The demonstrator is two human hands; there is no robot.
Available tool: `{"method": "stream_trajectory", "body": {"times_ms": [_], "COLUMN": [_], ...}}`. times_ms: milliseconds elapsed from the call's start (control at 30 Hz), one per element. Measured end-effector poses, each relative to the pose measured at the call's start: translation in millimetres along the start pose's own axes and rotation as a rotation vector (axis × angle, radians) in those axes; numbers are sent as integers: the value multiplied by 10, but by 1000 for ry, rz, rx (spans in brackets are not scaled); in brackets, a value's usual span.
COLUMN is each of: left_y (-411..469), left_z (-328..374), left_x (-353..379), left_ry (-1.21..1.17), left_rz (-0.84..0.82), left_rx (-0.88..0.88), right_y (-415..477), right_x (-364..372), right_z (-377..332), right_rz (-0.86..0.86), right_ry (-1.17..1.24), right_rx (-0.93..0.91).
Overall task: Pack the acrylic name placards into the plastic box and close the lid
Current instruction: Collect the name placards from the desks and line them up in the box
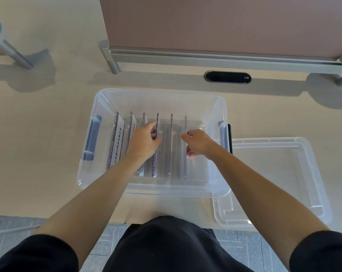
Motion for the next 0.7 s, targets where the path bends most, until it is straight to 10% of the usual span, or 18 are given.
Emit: {"method": "stream_trajectory", "body": {"times_ms": [700], "left_y": [-35], "left_z": [63], "left_x": [-61], "left_ry": [62], "left_rz": [-37], "left_rx": [28], "right_y": [57], "right_x": [18], "right_z": [-13], "right_rz": [15], "right_ry": [-99], "right_rx": [-24]}}
Point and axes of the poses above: each hand's wrist, its own y-axis towards the middle knuckle, its own x-axis out of the palm, z = x × y, the point moved 2 cm from there along y, towards the middle knuckle, and after that the axes turned 6 degrees about z, right-handed, at the moved point
